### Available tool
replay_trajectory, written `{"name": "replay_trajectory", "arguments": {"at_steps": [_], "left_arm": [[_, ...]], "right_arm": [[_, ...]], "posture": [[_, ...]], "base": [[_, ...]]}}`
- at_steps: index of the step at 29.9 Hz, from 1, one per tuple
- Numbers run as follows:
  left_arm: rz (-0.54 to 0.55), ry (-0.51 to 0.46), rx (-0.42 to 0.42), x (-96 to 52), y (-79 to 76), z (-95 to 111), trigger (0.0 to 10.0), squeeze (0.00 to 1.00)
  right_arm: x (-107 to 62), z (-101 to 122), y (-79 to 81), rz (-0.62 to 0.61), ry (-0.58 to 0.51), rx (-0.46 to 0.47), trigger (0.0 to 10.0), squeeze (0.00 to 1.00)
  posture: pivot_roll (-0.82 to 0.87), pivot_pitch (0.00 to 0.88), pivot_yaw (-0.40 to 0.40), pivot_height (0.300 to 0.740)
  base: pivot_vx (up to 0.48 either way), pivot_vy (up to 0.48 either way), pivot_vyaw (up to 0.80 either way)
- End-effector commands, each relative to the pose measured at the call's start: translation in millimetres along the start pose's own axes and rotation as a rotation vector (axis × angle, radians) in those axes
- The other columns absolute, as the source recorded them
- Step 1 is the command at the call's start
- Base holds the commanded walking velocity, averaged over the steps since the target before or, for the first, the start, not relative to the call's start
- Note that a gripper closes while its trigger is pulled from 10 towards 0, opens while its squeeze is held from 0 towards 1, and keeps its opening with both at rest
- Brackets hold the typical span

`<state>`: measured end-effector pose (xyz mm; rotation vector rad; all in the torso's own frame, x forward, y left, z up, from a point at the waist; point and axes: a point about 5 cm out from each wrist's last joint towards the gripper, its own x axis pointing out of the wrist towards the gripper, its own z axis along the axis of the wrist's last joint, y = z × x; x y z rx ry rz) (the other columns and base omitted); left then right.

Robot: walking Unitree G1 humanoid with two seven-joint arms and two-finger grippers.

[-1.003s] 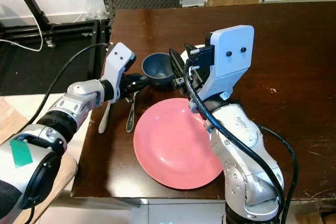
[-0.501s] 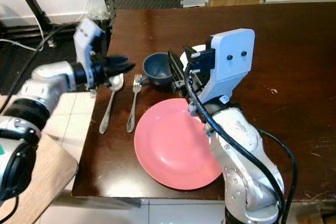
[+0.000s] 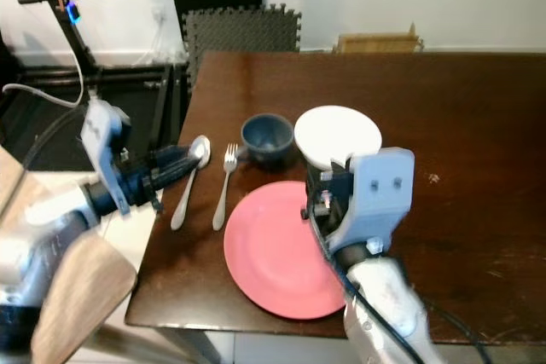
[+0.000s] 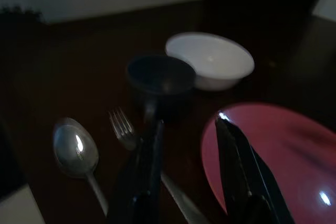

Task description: Setting the table

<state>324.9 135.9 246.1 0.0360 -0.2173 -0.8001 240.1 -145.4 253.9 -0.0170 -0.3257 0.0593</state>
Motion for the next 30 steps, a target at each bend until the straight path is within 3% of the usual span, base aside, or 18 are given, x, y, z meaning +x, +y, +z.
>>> {"name": "replay_trajectory", "arguments": {"at_steps": [1,4,7,10,11,13,19,25,30], "left_arm": [[0.062,0.014,0.015,-8.0,-1.5,-12.0,10.0,0.0],[0.1,0.049,-0.001,-12.9,-4.0,-23.9,10.0,0.0],[0.137,0.074,-0.016,-14.8,-11.5,-20.7,10.0,0.0],[0.11,0.117,0.003,-14.6,-14.3,-20.0,10.0,0.0],[0.015,0.205,0.072,-23.0,-17.9,-23.2,10.0,0.0],[0.005,0.237,0.076,-26.8,-16.1,-25.3,10.0,0.0],[0.044,0.235,0.036,-28.9,-13.4,-29.2,10.0,0.0],[0.077,0.224,-0.046,-24.0,-37.5,-44.1,10.0,0.0],[0.091,0.228,-0.037,-21.9,-40.4,-48.1,10.0,0.0]], "right_arm": [[0.6,-15.4,-1.8,-0.029,0.026,-0.01,10.0,0.0],[6.6,-21.6,-3.3,-0.035,0.025,-0.019,10.0,0.0],[13.7,-22.9,-3.2,-0.032,0.008,-0.023,10.0,0.0],[14.2,-25.6,-1.6,-0.025,0.008,-0.025,10.0,0.0],[11.3,-37.7,0.9,-0.02,0.032,-0.026,10.0,0.0],[9.7,-43.2,2.3,-0.018,0.043,-0.024,10.0,0.0],[7.4,-51.7,7.1,-0.009,0.062,0.01,10.0,0.0],[9.1,-60.7,6.5,-0.021,0.069,0.035,10.0,0.0],[9.4,-68.6,5.3,-0.033,0.082,0.056,10.0,0.0]], "posture": [[-0.03,0.045,0.065,0.74],[-0.03,0.022,0.06,0.74],[-0.03,0.003,0.055,0.74],[-0.03,0.0,0.053,0.74],[-0.02,0.0,0.05,0.74],[-0.02,0.0,0.05,0.74],[-0.03,0.0,0.037,0.74],[-0.02,0.0,0.033,0.74],[-0.02,0.0,0.021,0.74]], "base": [[0.0,0.0,0.0],[0.0,0.0,0.0],[0.0,0.0,0.0],[0.0,0.0,0.0],[0.0,0.0,0.0],[0.0,0.0,0.0],[0.0,0.0,0.0],[0.0,0.0,0.0],[0.0,0.0,0.0]]}}
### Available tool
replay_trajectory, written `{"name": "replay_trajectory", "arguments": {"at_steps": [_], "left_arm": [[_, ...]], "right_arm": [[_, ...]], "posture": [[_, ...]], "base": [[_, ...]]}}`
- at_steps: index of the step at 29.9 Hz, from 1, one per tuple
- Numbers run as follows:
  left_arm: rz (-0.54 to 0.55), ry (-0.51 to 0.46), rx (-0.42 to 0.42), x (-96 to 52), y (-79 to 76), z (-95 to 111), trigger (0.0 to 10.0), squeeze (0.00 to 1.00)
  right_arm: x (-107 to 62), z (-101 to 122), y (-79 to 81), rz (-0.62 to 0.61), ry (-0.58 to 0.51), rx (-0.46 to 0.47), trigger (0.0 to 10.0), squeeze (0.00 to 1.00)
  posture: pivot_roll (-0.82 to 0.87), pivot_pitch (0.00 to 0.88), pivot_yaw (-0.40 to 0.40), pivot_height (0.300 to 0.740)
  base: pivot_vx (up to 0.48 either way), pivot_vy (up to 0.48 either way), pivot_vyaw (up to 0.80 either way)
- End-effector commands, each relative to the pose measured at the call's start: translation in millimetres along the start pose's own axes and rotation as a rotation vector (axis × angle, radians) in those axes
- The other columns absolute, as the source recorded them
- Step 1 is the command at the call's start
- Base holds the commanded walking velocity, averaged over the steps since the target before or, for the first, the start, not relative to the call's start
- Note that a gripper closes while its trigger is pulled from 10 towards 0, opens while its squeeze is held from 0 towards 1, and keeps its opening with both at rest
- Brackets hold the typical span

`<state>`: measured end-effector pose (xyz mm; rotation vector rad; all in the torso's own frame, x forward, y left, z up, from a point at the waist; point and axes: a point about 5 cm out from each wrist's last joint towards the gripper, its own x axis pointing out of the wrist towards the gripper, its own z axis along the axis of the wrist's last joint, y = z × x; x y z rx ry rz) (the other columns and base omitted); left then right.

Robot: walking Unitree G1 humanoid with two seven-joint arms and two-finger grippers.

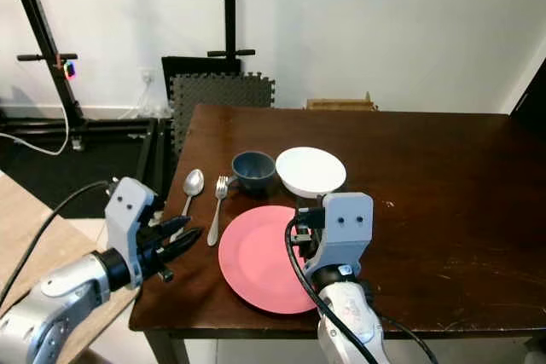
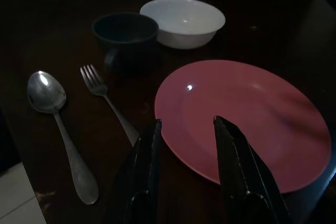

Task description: Setting the table

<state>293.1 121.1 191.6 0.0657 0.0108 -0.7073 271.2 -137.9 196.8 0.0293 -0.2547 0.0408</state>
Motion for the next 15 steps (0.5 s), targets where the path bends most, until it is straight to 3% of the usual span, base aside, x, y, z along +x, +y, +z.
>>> {"name": "replay_trajectory", "arguments": {"at_steps": [1,7,15], "left_arm": [[0.017,0.004,0.018,0.7,0.2,-0.7,10.0,0.0],[0.042,-0.07,-0.003,9.7,0.1,12.2,10.0,0.0],[0.083,-0.113,-0.054,8.8,0.4,14.1,10.0,0.0]], "right_arm": [[-1.6,-6.6,-1.3,-0.005,0.015,0.02,10.0,0.0],[2.9,2.4,6.1,0.019,-0.037,0.076,10.0,0.0],[6.3,4.3,0.9,0.004,-0.06,0.078,10.0,0.0]], "posture": [[-0.02,0.0,0.021,0.74],[-0.02,0.0,0.018,0.74],[-0.02,0.0,0.024,0.74]], "base": [[0.0,0.0,0.0],[0.0,0.0,0.0],[0.0,0.0,0.0]]}}
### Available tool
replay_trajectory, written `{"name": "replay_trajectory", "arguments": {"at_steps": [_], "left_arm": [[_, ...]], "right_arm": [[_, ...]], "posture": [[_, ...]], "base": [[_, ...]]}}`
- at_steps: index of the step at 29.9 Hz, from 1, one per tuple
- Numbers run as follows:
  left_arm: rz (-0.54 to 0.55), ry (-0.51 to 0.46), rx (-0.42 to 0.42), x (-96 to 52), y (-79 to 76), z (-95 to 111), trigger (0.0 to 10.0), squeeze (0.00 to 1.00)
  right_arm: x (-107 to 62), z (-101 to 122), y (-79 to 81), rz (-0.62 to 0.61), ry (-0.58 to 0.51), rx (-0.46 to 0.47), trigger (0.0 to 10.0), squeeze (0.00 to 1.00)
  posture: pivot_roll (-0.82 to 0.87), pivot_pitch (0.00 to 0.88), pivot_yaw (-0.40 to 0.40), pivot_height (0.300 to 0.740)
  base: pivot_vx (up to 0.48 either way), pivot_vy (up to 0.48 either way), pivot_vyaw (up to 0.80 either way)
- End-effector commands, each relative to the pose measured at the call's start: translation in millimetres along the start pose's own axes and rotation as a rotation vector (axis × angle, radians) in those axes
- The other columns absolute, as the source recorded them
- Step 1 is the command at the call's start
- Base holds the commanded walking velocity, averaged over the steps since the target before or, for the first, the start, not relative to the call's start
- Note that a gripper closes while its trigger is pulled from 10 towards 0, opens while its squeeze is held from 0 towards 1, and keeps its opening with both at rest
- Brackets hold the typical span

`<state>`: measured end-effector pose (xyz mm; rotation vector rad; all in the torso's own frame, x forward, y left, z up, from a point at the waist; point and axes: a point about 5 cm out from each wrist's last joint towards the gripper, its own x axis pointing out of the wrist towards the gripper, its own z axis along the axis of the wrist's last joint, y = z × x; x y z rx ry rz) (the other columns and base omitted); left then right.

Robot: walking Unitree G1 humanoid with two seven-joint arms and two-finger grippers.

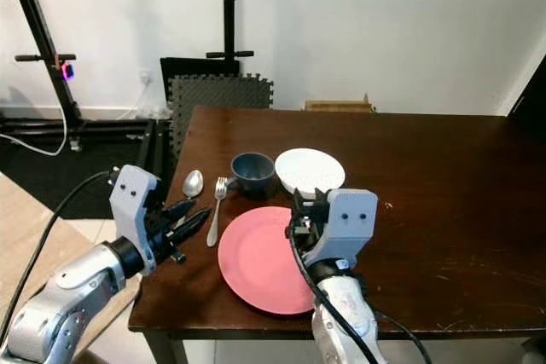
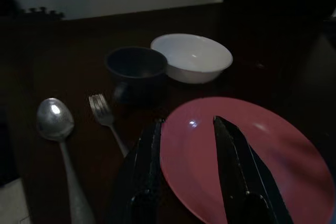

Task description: Setting the table

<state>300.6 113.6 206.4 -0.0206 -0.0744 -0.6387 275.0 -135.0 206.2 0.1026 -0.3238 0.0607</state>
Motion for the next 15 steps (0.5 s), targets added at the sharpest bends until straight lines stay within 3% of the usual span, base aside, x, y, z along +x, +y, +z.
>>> {"name": "replay_trajectory", "arguments": {"at_steps": [1,5,8,15], "left_arm": [[0.016,-0.013,-0.01,-0.7,0.9,-0.6,10.0,0.0],[0.013,-0.022,-0.035,2.3,-2.2,-0.4,10.0,0.0],[0.017,-0.027,-0.009,2.6,0.0,1.5,10.0,0.0],[0.09,-0.031,0.103,2.7,29.8,17.4,10.0,0.0]], "right_arm": [[0.2,-3.9,-2.0,-0.007,0.01,0.003,10.0,0.0],[-0.1,-6.2,-0.5,-0.006,0.013,0.004,10.0,0.0],[1.0,-3.8,0.6,-0.005,0.005,-0.005,10.0,0.0],[10.2,25.2,8.4,0.046,-0.092,-0.044,10.0,0.0]], "posture": [[-0.02,0.0,0.028,0.74],[-0.01,0.0,0.029,0.74],[-0.02,0.0,0.031,0.74],[-0.01,0.0,0.029,0.74]], "base": [[0.0,0.0,0.0],[0.0,0.0,0.0],[0.0,0.0,0.0],[0.0,0.0,0.0]]}}
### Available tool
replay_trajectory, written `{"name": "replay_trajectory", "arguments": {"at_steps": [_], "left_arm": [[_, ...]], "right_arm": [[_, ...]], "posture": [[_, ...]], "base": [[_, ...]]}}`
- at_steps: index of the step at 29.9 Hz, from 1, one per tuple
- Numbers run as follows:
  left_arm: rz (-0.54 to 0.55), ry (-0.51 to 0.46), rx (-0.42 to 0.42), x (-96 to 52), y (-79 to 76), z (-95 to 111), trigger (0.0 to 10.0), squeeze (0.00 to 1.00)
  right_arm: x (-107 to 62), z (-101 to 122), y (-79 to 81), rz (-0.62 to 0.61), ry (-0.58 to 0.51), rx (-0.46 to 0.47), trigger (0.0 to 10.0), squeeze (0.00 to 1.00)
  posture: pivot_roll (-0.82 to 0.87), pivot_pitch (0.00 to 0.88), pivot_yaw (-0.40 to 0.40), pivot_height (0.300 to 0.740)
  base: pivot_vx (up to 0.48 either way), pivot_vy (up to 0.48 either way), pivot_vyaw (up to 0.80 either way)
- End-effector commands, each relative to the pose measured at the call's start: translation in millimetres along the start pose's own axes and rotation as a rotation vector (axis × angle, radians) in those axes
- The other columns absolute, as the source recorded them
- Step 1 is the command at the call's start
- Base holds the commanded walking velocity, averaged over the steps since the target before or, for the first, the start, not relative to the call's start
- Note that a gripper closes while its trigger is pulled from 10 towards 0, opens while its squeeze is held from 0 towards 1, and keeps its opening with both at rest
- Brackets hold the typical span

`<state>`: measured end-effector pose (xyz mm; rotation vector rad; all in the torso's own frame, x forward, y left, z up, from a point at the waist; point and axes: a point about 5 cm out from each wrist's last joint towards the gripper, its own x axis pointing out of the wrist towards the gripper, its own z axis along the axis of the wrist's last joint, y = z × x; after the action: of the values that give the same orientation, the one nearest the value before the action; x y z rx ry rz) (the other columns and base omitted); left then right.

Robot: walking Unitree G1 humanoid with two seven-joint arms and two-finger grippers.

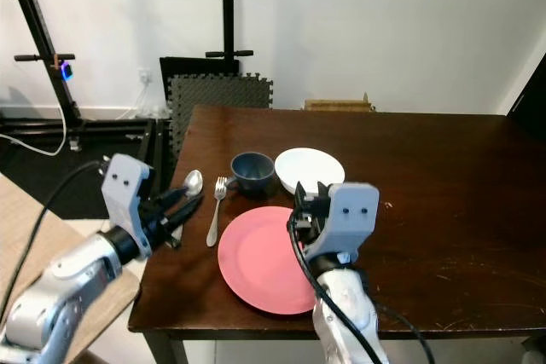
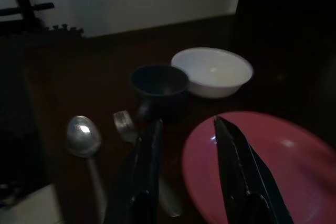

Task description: Setting the table

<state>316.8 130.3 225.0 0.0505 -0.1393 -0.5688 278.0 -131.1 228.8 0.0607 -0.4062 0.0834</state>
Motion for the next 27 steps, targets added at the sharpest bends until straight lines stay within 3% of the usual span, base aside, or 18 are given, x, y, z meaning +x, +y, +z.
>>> {"name": "replay_trajectory", "arguments": {"at_steps": [1,3,4,6,11,14,15,16,18,20,24,27], "left_arm": [[0.061,0.014,0.078,-2.0,19.6,3.4,10.0,0.0],[0.085,0.018,0.123,-2.8,27.5,6.5,10.0,0.0],[0.162,-0.012,0.158,-8.1,51.7,20.9,10.0,0.0],[0.23,-0.063,0.138,-14.0,73.1,37.9,10.0,0.0],[0.249,-0.066,0.175,-16.6,85.8,48.4,10.0,0.0],[0.217,-0.059,0.162,-16.2,82.8,45.8,10.0,0.0],[0.163,-0.043,0.142,-16.4,72.7,37.4,10.0,0.0],[0.163,-0.043,0.142,-16.4,72.7,37.4,10.0,0.0],[0.031,-0.022,0.066,-15.6,43.7,18.2,10.0,0.0],[-0.058,-0.021,0.037,-15.9,26.9,12.1,10.0,0.0],[-0.102,-0.003,0.058,-14.5,20.4,9.5,10.0,0.0],[-0.099,0.015,0.107,-12.7,23.3,7.6,10.0,0.0]], "right_arm": [[3.9,15.9,3.3,0.024,-0.049,-0.008,10.0,0.0],[5.7,22.4,3.7,0.031,-0.071,-0.01,10.0,0.0],[13.4,51.5,-1.3,0.023,-0.175,-0.003,10.0,0.0],[19.7,79.9,-9.9,0.012,-0.277,-0.011,10.0,0.0],[27.3,94.9,-27.6,-0.026,-0.329,-0.044,10.0,0.0],[27.6,88.0,-28.6,-0.026,-0.303,-0.036,10.0,0.0],[24.5,75.7,-23.0,-0.008,-0.259,-0.019,10.0,0.0],[24.5,75.7,-23.0,-0.008,-0.259,-0.019,10.0,0.0],[12.4,46.7,-6.4,0.034,-0.144,0.01,10.0,0.0],[3.9,30.0,3.2,0.052,-0.067,0.032,10.0,0.0],[-1.9,16.0,6.7,0.102,0.019,-0.006,10.0,0.0],[-2.1,-1.4,-4.9,0.133,0.2,0.035,10.0,0.0]], "posture": [[-0.01,0.0,0.03,0.74],[-0.01,0.0,0.03,0.74],[-0.01,0.0,0.038,0.74],[-0.01,0.0,0.042,0.74],[0.01,0.0,0.032,0.74],[0.01,0.0,0.039,0.74],[0.0,0.0,0.05,0.74],[0.0,0.0,0.05,0.74],[0.01,0.0,0.048,0.74],[0.01,0.0,0.053,0.74],[0.01,0.0,0.056,0.74],[0.02,0.0,0.033,0.74]], "base": [[0.0,0.0,0.0],[0.0,0.0,0.0],[0.0,0.0,0.0],[0.0,0.0,0.0],[0.0,0.0,0.0],[0.0,0.0,0.0],[0.0,0.0,0.0],[0.0,0.0,0.0],[0.0,0.0,0.0],[0.0,0.0,0.0],[0.0,0.0,0.0],[0.0,0.0,0.0]]}}
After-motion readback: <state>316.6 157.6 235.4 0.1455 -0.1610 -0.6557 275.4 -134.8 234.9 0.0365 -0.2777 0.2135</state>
